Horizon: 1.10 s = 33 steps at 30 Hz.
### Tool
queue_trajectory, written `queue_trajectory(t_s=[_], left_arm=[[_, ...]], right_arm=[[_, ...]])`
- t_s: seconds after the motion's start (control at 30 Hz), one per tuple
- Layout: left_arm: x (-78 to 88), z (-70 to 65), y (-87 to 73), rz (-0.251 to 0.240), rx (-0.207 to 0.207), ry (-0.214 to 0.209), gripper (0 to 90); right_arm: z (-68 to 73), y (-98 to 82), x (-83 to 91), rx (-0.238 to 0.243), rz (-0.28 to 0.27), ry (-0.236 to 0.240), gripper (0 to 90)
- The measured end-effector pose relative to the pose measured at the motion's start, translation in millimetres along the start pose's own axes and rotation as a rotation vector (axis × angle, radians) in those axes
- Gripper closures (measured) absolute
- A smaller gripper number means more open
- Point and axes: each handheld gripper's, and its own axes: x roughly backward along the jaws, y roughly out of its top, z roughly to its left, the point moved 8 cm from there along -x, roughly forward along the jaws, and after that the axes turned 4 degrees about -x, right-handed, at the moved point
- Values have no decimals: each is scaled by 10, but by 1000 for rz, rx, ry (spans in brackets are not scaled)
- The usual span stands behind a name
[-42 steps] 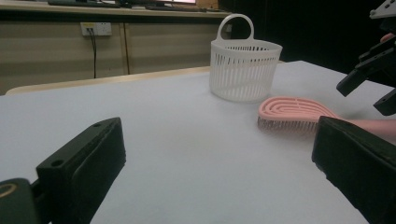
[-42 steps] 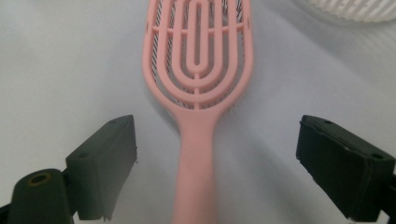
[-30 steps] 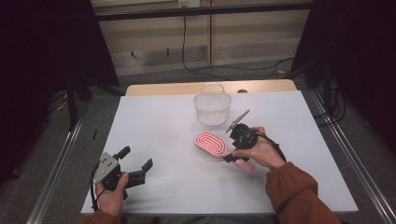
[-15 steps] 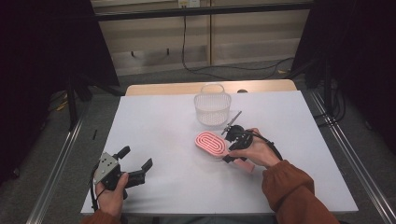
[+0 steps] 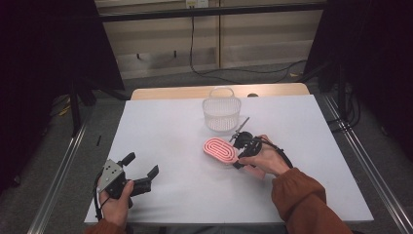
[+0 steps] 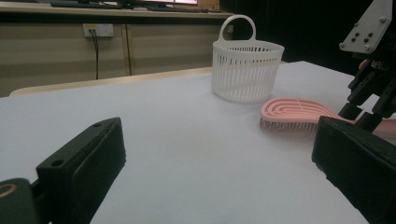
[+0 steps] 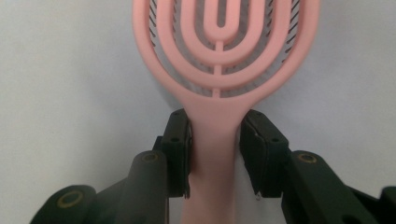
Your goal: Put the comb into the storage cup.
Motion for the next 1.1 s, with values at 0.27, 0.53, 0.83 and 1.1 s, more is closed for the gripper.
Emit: queue_trajectory(t_s=[0.27,0.53,0.83,1.1], left_arm=[[-2,-2,-1,2,-2,-2,27],[-4,0,-1,1,0,-2,27],[-5,0,-3,2,0,-1,27],[-3,-1,-2,1,0,-2,27]], right_arm=[[0,4,-2,15,19,-9,685],[13,9,-1,23,35,-16,697],[11,4,3,22,33,-6,701],[33,-4,12,17,35,2,702]])
